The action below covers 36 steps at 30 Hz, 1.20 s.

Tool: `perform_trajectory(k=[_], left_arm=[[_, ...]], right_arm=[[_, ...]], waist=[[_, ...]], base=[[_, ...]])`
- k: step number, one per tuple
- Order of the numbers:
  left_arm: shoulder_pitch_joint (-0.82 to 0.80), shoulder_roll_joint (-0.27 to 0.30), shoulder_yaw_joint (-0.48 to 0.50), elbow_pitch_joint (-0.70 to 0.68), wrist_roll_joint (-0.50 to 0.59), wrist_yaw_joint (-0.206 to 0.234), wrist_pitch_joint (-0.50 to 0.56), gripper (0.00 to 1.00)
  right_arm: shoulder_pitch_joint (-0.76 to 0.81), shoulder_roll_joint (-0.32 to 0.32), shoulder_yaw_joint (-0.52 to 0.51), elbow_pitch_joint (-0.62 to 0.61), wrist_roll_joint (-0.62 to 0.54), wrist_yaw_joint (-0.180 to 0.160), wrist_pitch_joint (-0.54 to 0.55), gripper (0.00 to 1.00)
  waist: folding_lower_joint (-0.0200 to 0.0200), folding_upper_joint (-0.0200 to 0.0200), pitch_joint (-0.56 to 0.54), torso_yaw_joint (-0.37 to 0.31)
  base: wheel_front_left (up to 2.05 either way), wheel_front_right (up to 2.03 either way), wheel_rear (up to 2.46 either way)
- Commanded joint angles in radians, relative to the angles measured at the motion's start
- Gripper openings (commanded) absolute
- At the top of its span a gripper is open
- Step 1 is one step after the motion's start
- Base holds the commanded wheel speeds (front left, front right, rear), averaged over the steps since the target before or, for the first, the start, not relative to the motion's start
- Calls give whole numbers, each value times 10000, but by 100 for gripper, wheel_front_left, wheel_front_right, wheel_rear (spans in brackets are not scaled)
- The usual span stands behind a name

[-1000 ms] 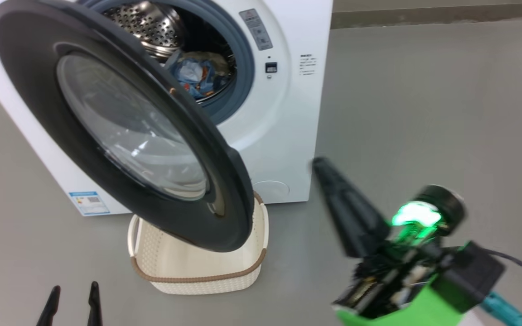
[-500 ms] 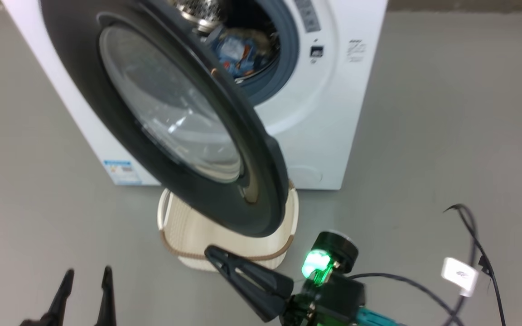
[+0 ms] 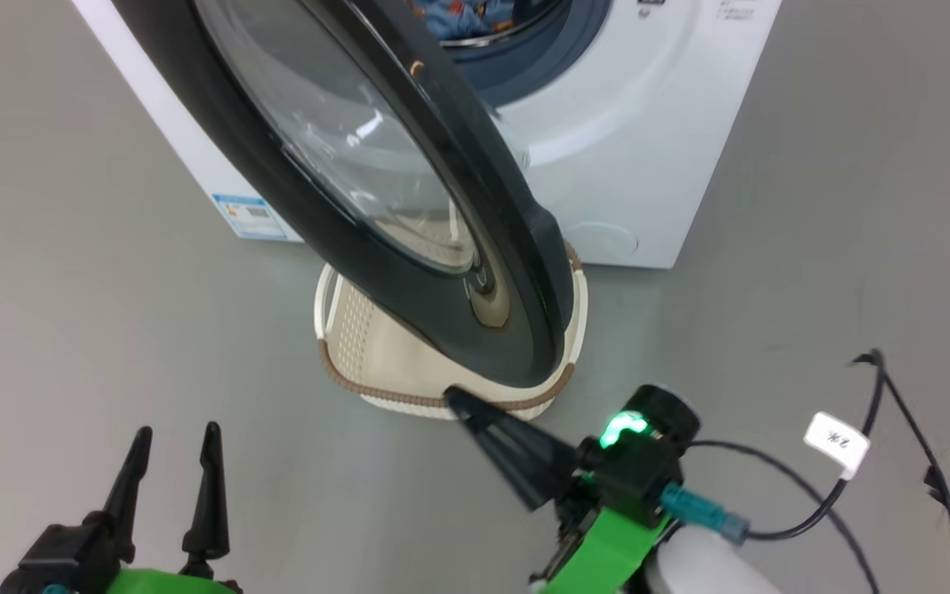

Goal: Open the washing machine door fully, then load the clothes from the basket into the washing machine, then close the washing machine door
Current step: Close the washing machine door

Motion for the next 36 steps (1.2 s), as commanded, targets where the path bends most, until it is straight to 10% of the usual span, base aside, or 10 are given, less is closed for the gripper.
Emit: perform_trajectory(k=[1,36], left_arm=[[-346,117,307,-170,-75,-20,-63,100],[-1626,116,-670,158,-620,-214,-63,100]], right_arm=[[-150,254,-54,-141,-94,16,-46,0],[-4166,669,-4576,2905,-1038,16,-47,0]], waist=[[0,0,257,101],[0,0,2187,574]], base=[[0,0,0],[0,0,0]])
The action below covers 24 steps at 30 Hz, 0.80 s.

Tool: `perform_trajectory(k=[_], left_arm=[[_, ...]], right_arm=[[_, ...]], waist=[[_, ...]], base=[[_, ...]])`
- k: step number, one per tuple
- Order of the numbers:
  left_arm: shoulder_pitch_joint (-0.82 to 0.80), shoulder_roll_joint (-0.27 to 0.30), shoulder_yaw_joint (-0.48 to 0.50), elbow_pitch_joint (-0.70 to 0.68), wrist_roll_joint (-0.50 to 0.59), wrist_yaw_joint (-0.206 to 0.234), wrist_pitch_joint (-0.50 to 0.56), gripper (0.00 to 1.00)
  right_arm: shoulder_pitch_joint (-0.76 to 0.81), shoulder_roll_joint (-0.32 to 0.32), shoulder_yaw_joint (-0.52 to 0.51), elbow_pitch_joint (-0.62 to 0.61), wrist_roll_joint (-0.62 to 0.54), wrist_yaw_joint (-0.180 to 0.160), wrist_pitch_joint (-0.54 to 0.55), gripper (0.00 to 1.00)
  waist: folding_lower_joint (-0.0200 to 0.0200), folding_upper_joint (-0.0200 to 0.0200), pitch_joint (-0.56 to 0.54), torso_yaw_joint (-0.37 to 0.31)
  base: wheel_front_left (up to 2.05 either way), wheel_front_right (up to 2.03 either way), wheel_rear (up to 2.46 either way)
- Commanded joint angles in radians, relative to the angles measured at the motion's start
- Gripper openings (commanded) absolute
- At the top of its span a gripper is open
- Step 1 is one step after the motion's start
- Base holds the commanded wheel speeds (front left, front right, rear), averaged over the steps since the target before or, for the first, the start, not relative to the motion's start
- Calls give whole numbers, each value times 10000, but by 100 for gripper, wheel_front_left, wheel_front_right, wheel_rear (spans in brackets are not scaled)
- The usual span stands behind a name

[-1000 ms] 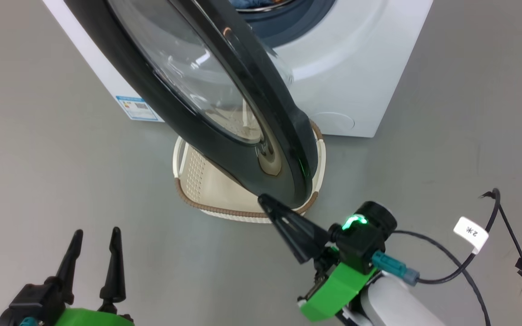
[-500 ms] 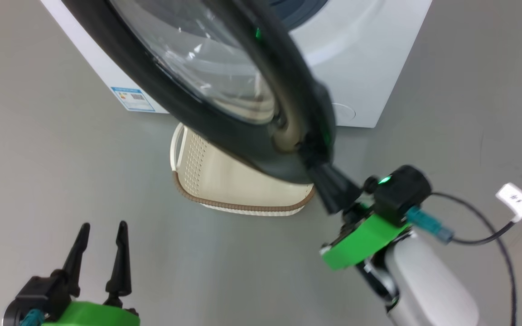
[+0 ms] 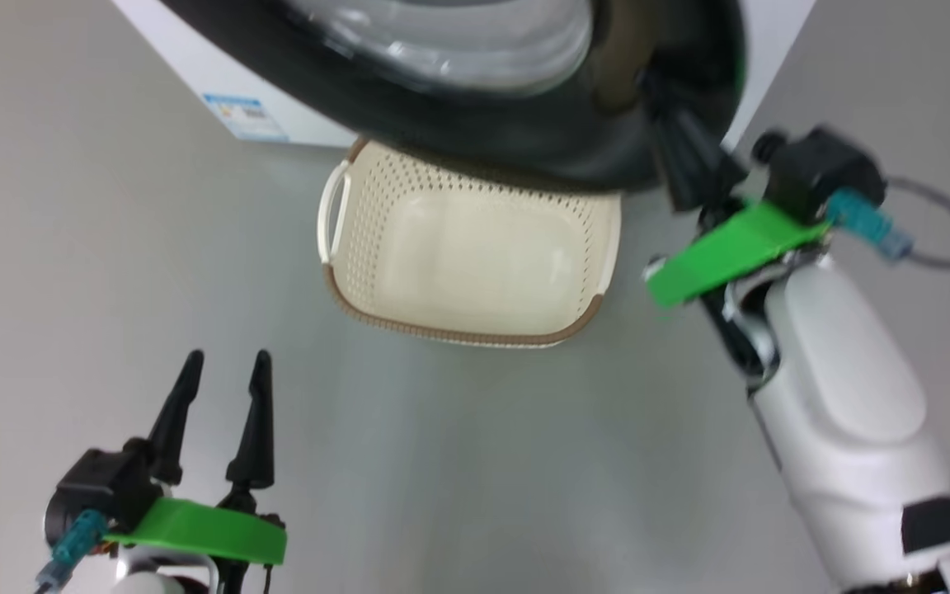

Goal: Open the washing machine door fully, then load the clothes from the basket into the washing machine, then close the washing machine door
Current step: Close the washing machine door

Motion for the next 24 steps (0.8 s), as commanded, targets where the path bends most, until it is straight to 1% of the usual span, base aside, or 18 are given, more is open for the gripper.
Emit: perform_trajectory(k=[1,6,13,18,24], left_arm=[[-224,170,287,-164,-87,-40,-63,100],[-525,170,87,-105,-244,-59,-63,100],[-1035,170,-275,-30,-511,-80,-63,100],[-1334,170,-386,0,-615,-88,-63,100],[-1542,170,-629,12,-725,-95,-63,100]], right_arm=[[-263,182,18,-122,-143,4,-47,0],[-1430,115,-608,665,-483,4,-47,0],[-2775,-149,-1244,1643,-819,4,-47,0],[-3397,-261,-1484,2214,-1000,4,-47,0],[-3773,-449,-1788,2711,-1172,4,-47,0]], waist=[[0,-1,374,266],[0,-1,883,540],[0,-1,1410,849],[0,-1,1674,940],[0,-1,1750,1127]], base=[[0,0,0],[0,0,0],[0,0,0],[0,0,0],[0,0,0]])
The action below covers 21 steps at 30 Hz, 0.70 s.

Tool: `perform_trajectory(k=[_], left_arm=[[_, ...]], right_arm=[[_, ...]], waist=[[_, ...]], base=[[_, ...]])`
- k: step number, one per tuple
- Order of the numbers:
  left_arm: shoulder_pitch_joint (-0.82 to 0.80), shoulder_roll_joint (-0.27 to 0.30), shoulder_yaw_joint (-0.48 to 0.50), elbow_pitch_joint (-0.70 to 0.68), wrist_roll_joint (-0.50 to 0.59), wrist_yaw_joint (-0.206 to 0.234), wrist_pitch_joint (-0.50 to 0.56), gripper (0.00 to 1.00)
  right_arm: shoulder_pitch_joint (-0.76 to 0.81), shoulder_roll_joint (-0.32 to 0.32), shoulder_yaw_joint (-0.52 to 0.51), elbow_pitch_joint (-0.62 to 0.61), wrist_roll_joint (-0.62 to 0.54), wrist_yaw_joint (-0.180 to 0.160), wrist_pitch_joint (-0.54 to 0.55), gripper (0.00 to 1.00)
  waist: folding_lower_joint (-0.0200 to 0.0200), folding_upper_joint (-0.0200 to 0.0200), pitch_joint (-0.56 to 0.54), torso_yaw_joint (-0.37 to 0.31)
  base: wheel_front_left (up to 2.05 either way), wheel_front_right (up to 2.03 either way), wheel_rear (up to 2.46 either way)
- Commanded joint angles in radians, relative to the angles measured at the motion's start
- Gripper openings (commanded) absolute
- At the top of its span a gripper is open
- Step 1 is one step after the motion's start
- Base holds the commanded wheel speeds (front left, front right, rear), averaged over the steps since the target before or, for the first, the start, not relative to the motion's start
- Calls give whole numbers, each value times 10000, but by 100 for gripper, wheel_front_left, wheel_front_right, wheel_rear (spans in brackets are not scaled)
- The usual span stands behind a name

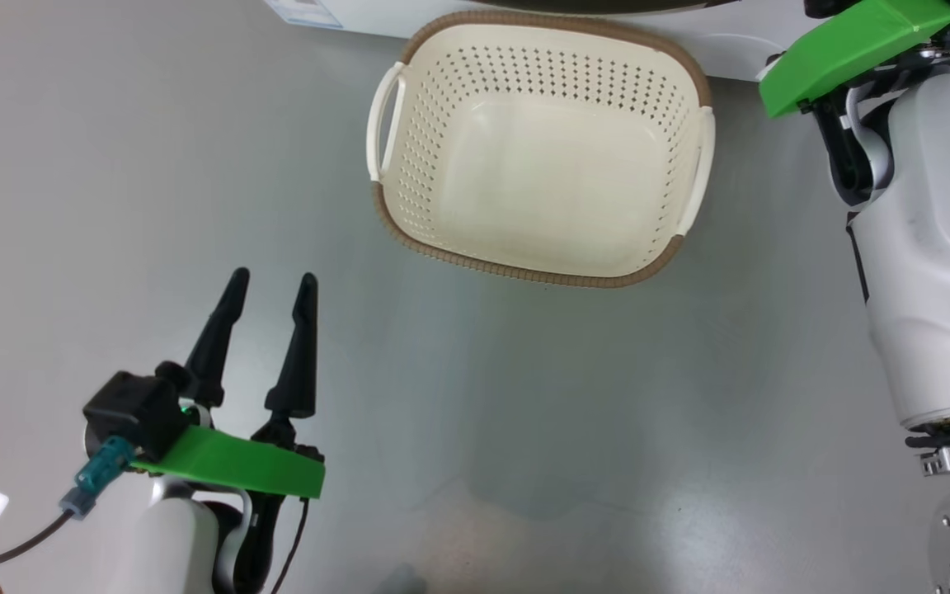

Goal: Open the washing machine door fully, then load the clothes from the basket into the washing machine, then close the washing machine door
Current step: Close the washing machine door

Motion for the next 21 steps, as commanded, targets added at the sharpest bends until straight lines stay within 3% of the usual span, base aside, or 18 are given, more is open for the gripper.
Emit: perform_trajectory(k=[1,14,21], left_arm=[[-58,248,239,-168,-70,-21,-63,100],[-15,248,86,-162,-86,-24,-63,100],[15,248,293,-203,10,-24,-63,100]], right_arm=[[-299,137,-35,-48,-204,4,-45,0],[-736,-192,-242,640,-415,4,-45,0],[-264,33,405,421,-62,4,-45,0]], waist=[[0,0,31,136],[0,0,-179,286],[0,0,-401,2]], base=[[0,0,0],[0,0,0],[0,0,0]])
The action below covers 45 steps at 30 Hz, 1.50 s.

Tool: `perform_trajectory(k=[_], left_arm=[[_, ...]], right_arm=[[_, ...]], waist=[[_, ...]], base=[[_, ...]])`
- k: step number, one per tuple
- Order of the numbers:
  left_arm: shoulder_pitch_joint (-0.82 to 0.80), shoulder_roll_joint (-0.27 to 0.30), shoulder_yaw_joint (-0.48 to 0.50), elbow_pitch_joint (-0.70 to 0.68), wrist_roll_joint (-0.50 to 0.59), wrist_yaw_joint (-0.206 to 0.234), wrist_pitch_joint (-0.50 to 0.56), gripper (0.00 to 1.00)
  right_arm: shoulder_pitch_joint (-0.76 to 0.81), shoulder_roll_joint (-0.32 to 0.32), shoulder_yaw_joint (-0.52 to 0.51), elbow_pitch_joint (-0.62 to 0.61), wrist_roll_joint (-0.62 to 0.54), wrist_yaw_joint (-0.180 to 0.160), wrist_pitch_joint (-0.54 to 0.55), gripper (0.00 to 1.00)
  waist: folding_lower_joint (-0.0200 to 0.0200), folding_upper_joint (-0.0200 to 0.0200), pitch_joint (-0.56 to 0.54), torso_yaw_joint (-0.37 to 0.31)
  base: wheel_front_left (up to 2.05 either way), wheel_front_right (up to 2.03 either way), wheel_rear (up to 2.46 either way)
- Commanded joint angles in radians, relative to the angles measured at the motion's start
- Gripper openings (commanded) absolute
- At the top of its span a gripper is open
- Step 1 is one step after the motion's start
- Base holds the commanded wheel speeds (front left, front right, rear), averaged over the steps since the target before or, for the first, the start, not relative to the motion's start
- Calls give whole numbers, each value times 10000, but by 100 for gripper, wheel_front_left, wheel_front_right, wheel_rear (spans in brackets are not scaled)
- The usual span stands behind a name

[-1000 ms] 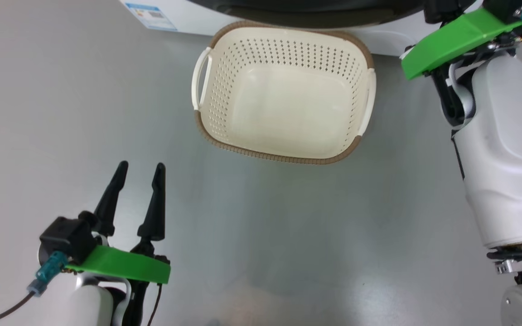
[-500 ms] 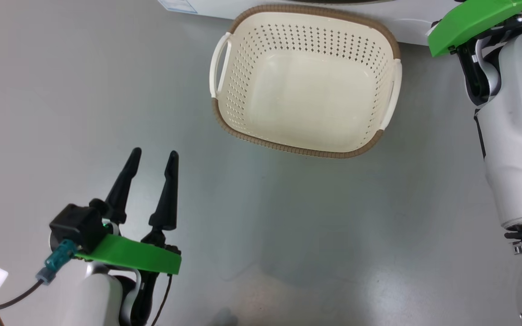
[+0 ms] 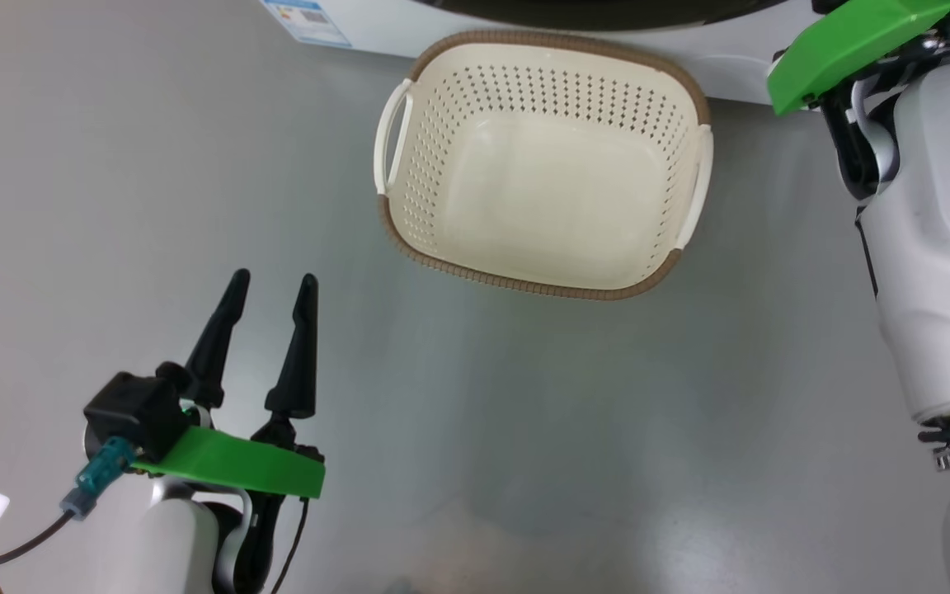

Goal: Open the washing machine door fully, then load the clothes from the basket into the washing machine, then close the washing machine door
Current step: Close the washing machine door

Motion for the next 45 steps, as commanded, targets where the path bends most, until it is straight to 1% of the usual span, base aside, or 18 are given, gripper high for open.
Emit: perform_trajectory(k=[1,9,16,19,25,26,27,33,40,41,42,43,44,45], left_arm=[[45,266,402,-230,48,-14,-63,100],[273,265,744,-307,454,-15,-63,100],[576,279,1141,-404,874,-15,-63,100],[735,330,1314,-464,970,-15,-63,100],[1248,469,1682,-511,1111,-15,-63,100],[1423,499,1781,-544,1157,-15,-63,100],[1423,499,1781,-544,1157,-15,-63,100],[1909,514,2061,-596,1276,-15,-63,100],[2524,470,2303,-642,1533,-15,-63,100],[2612,455,2367,-652,1549,-15,-63,100],[2703,441,2423,-664,1551,-15,-63,100],[2795,425,2478,-663,1529,-15,-63,100],[2892,411,2530,-642,1520,-15,-63,100],[2978,399,2568,-641,1520,-15,-63,100]], right_arm=[[289,281,321,-420,192,0,-47,0],[2157,111,1154,-1680,1033,0,-47,0],[3810,28,1589,-2763,1678,0,-47,0],[4522,-38,1414,-3373,1693,0,-47,0],[6023,56,1249,-4312,1827,0,-47,0],[6507,55,1186,-4512,1884,0,-47,0],[6507,55,1186,-4512,1884,0,-47,0],[7761,131,1035,-5073,1935,0,-47,0],[8782,378,926,-5471,1820,0,-47,0],[8927,413,932,-5502,1786,0,-47,4],[9065,445,917,-5530,1755,0,-47,16],[9191,485,875,-5579,1733,0,-47,34],[9315,524,863,-5633,1697,0,-47,47],[9440,554,868,-5676,1633,0,-47,74]], waist=[[0,0,-184,-151],[0,0,-956,-827],[0,0,-1699,-1576],[0,0,-2026,-1872],[0,0,-2728,-2511],[0,0,-2969,-2691],[0,0,-2969,-2691],[0,0,-3617,-3199],[0,0,-4289,-3629],[0,0,-4390,-3674],[0,0,-4482,-3718],[0,0,-4559,-3756],[0,0,-4632,-3795],[0,0,-4689,-3831]], base=[[0,0,0],[0,0,0],[0,0,0],[0,0,0],[0,0,0],[0,0,0],[0,0,0],[0,0,0],[0,0,0],[0,0,0],[0,0,0],[0,0,0],[0,0,0],[0,0,0]])
